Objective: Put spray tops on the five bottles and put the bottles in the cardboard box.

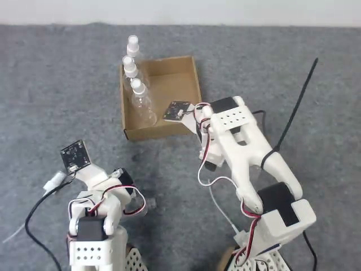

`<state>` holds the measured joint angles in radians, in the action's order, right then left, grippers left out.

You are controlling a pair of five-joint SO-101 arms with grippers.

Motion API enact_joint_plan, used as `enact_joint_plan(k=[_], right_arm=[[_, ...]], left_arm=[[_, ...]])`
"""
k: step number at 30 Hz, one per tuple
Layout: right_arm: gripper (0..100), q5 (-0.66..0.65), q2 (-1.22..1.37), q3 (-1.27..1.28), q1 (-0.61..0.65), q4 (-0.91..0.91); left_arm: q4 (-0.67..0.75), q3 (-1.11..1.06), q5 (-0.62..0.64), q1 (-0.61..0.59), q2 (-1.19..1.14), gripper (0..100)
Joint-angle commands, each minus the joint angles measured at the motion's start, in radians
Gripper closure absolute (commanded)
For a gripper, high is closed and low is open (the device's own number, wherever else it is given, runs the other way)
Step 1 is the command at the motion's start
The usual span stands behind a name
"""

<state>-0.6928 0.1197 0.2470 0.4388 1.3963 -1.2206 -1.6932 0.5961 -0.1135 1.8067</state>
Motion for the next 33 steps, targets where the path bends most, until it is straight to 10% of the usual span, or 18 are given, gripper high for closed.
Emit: enact_joint_plan(k=[1,33], right_arm=[[92.4,0.141,-0.019,-0.058,0.015,0.016],[92.2,0.462,-0.582,0.189,0.042,-0.022]], left_arm=[[-0.009,0.008,0.003,0.005,0.017,98],[-0.009,0.008,0.003,0.005,0.017,98]])
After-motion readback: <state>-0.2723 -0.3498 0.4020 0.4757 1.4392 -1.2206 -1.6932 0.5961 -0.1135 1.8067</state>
